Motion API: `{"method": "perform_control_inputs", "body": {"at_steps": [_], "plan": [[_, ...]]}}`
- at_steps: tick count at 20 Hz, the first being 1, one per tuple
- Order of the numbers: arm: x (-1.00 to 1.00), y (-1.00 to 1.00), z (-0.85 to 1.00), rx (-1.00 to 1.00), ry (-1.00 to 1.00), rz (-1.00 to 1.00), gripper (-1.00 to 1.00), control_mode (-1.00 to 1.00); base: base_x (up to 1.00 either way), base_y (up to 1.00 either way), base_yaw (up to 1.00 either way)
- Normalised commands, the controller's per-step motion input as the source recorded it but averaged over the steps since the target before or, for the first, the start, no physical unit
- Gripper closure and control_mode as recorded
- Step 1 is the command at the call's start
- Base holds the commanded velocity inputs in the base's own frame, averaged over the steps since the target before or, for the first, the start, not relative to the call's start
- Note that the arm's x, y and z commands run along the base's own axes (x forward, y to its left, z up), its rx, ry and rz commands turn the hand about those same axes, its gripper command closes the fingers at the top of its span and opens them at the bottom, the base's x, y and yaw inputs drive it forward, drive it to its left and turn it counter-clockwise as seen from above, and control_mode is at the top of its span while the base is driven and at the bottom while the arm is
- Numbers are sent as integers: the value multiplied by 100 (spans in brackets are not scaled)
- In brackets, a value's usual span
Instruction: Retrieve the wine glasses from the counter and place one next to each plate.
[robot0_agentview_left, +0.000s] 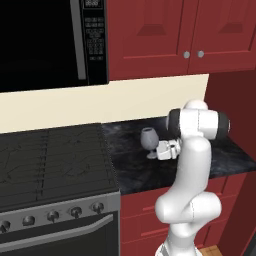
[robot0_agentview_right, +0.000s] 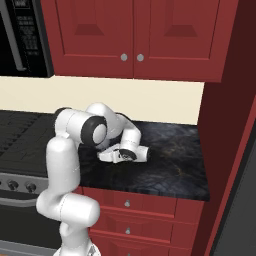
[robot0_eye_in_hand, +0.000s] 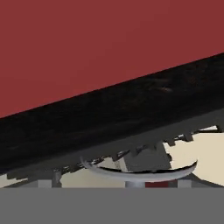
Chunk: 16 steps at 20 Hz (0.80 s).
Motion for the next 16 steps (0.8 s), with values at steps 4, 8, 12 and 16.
{"method": "perform_control_inputs", "body": {"at_steps": [4, 8, 12, 16], "plan": [[51, 41, -23, 1, 2, 0, -100, -100, 0, 0, 0], [33, 82, -25, -5, -1, 0, 100, -100, 0, 0, 0], [-7, 28, 21, -5, -8, 0, 100, -100, 0, 0, 0], [-22, 7, 72, 0, -3, 0, 100, -100, 0, 0, 0]]}}
